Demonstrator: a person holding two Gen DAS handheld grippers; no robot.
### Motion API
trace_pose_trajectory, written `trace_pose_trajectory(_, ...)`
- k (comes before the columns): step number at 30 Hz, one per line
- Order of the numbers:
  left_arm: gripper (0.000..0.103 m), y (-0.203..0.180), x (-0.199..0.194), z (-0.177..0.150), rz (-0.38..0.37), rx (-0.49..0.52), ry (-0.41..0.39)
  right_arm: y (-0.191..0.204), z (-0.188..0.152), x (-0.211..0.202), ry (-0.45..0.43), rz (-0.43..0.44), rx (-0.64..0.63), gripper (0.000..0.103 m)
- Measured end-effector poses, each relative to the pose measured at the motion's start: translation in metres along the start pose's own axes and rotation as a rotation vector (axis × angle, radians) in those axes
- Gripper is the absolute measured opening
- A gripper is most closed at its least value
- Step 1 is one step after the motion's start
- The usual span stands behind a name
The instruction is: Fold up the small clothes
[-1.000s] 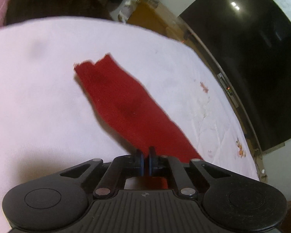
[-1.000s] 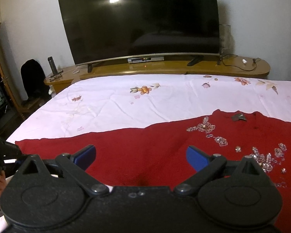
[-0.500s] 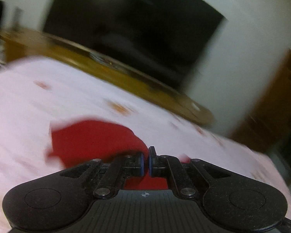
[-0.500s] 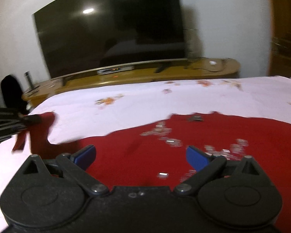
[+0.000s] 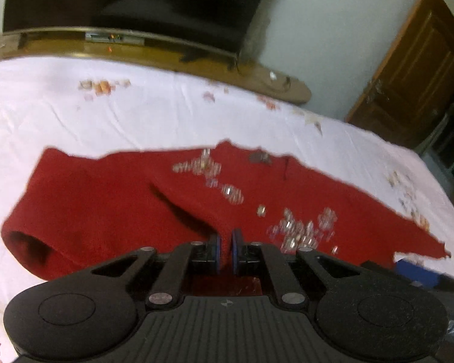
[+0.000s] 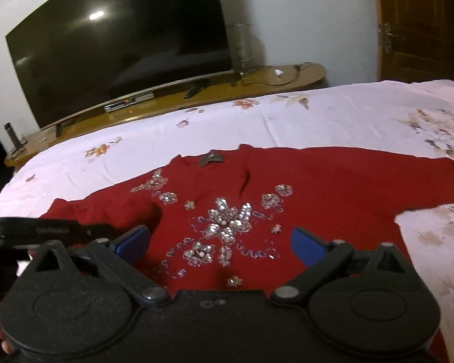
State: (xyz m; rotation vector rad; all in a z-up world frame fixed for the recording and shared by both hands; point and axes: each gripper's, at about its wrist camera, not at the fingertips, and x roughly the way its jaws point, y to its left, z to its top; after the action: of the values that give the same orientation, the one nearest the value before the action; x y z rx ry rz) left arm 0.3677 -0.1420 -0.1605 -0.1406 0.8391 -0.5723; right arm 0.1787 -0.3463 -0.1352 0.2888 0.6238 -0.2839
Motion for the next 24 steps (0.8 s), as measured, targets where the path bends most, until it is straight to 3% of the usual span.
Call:
trace_pose_trajectory(2, 0.005, -0.001, -0.01, 0.003, 0.003, -0.021, -0.022, 0.004, 0.003, 0.003, 0.01, 0.032, -0.023, 0.099)
trace_pose_trajectory(5, 0.005, -0.014, -0.002, 0.0, -0.018, 0.027, 0.026, 0.003, 0.008, 0.008, 0.021, 0.055, -0.042, 0.099)
trace_pose_trajectory(11, 0.005, -0.039, 0.032, -0.019, -0.084, 0.014, 0.165, -0.016, 0.011, 0.008, 0.028, 0.059, -0.052, 0.099)
trace_pose_trajectory(15, 0.005, -0.042, 0.022, -0.033, -0.062, 0.016, 0.19, -0.038, 0.009, 0.011, 0.056, 0.057, -0.006, 0.099)
trace_pose_trajectory(20, 0.005, -0.027, -0.005, -0.04, -0.012, -0.005, 0.153, -0.04, 0.005, 0.017, 0.097, 0.105, 0.027, 0.099)
trace_pose_trajectory(24, 0.005, -0.023, -0.008, -0.045, 0.071, 0.042, 0.16, -0.034, 0.0, 0.023, 0.134, 0.143, 0.046, 0.099)
